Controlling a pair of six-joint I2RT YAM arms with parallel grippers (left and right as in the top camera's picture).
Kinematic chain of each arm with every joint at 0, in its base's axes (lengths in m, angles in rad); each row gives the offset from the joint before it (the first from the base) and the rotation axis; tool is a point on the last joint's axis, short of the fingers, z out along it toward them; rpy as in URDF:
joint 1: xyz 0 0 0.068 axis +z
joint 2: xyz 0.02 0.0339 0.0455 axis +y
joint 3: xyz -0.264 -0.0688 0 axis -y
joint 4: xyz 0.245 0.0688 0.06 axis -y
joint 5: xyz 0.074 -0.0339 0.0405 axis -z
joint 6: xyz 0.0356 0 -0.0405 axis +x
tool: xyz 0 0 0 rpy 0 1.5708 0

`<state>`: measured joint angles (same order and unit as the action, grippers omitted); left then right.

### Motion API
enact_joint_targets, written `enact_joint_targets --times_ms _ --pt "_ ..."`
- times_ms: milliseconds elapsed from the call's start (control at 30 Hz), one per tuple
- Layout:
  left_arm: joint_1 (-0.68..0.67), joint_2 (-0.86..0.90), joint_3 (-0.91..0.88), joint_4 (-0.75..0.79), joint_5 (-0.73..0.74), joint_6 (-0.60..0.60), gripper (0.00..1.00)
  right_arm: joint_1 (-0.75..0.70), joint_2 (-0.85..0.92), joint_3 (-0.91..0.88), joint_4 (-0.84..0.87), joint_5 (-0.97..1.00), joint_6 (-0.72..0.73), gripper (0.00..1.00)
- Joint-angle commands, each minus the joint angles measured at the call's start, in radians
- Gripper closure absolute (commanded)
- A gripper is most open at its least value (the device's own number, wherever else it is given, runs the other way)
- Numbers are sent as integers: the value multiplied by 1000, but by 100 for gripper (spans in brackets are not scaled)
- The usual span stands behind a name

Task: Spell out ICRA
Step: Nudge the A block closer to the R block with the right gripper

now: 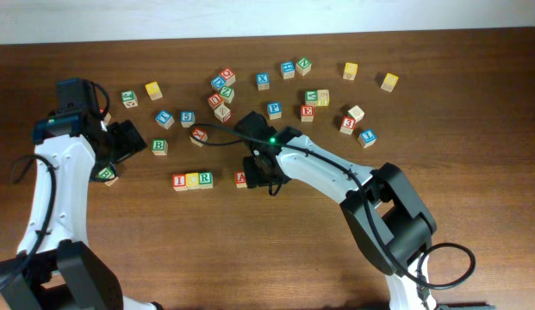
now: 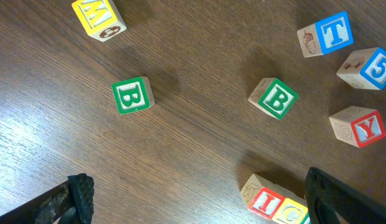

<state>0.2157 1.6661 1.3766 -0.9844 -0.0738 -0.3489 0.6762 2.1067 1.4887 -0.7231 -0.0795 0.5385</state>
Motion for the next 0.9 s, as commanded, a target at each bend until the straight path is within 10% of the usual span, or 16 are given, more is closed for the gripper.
enact_joint_targets --times_ms 0,867 --pt "3 -3 2 -1 7 -6 1 5 27 -12 4 -16 -6 50" --pt "3 -3 2 -1 7 -6 1 4 27 -13 -24 13 -6 50"
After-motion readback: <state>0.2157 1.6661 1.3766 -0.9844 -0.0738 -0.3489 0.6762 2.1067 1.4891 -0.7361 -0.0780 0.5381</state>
